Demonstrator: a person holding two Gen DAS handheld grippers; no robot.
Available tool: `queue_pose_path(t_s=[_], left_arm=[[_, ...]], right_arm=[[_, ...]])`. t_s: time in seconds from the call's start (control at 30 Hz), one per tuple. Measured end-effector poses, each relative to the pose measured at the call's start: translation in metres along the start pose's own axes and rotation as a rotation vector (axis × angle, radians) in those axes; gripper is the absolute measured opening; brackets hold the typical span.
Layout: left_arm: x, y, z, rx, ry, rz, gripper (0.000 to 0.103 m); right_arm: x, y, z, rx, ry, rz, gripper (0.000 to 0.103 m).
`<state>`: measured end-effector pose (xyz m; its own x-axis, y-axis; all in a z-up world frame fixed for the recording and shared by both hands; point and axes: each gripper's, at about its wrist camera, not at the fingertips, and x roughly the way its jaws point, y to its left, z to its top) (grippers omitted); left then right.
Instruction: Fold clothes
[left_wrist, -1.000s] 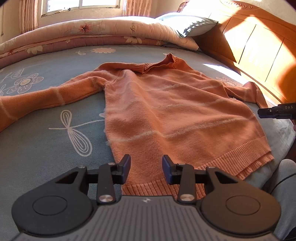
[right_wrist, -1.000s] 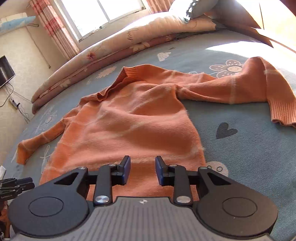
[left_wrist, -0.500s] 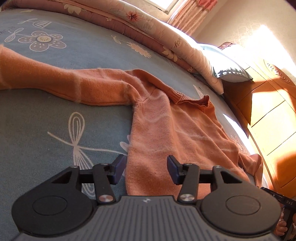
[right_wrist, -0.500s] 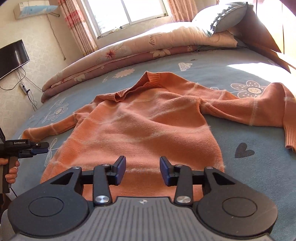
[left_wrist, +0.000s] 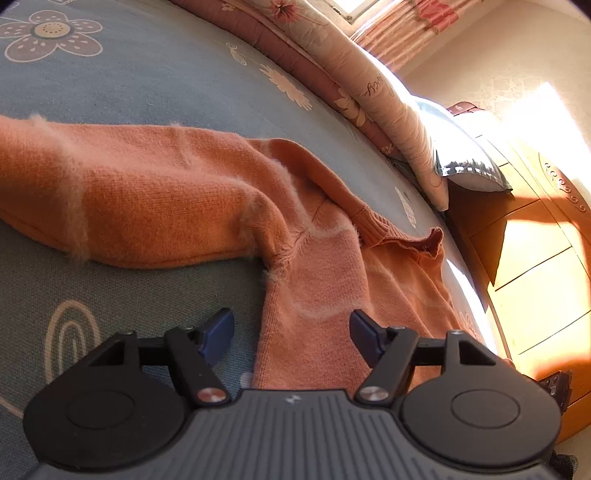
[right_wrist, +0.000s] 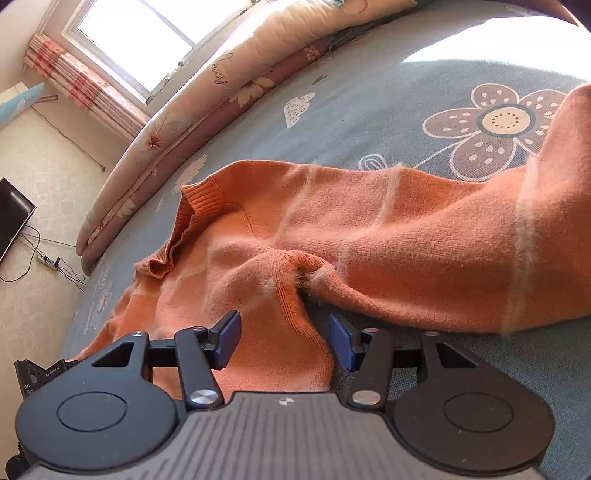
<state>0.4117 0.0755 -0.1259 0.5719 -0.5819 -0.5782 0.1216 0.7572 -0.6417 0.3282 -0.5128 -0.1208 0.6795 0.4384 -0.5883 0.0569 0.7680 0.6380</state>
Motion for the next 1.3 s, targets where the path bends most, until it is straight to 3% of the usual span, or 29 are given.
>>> queue_pose_path(t_s=[0.13, 0.4, 0.43, 0.47, 0.5, 0.57, 0.67, 0.8, 0.97, 1.07, 1.2, 1.3], left_arm=[[0.02, -0.003, 0.012, 0.01, 0.007, -0.032, 0.07], [0.051, -0.009, 0.026, -0.007, 0.026, -0.09, 0.067], [0.051, -0.008, 0.025, -0.013, 0.025, -0.093, 0.054], [0.051, -0.006, 0.024, -0.02, 0.031, -0.081, 0.031], [0.048, -0.005, 0.023, -0.02, 0.031, -0.068, 0.025], [0.037, -0.006, 0.019, -0.006, 0.008, -0.037, 0.006], [0.013, -0.013, 0.014, 0.03, -0.055, 0.01, 0.006], [-0.028, -0.012, 0.014, 0.001, -0.132, -0.003, 0.005], [-0.052, -0.011, 0.003, -0.014, -0.187, 0.014, 0.006], [-0.046, -0.002, -0.002, -0.038, -0.195, 0.038, 0.006], [-0.015, 0.007, 0.005, -0.043, -0.15, 0.135, 0.007], [-0.005, 0.007, 0.006, -0.041, -0.119, 0.16, 0.01]], right_arm=[[0.018, -0.003, 0.0, -0.011, -0.002, 0.078, 0.058], [0.033, 0.001, 0.006, -0.022, -0.014, 0.137, 0.057], [0.034, 0.001, 0.007, -0.023, -0.016, 0.144, 0.052], [0.035, 0.002, 0.007, -0.029, -0.019, 0.127, 0.043], [0.034, 0.004, 0.006, -0.034, -0.02, 0.111, 0.023], [0.033, 0.008, 0.004, -0.046, -0.022, 0.081, 0.019], [0.025, 0.018, 0.003, -0.082, -0.039, 0.044, 0.015], [0.009, 0.037, 0.007, -0.15, -0.081, -0.017, 0.013], [0.018, 0.031, 0.011, -0.146, -0.087, -0.07, 0.013], [0.024, 0.027, 0.014, -0.142, -0.09, -0.101, 0.013], [0.033, 0.021, 0.017, -0.137, -0.093, -0.143, 0.012], [0.023, 0.025, 0.013, -0.147, -0.084, -0.185, 0.02]])
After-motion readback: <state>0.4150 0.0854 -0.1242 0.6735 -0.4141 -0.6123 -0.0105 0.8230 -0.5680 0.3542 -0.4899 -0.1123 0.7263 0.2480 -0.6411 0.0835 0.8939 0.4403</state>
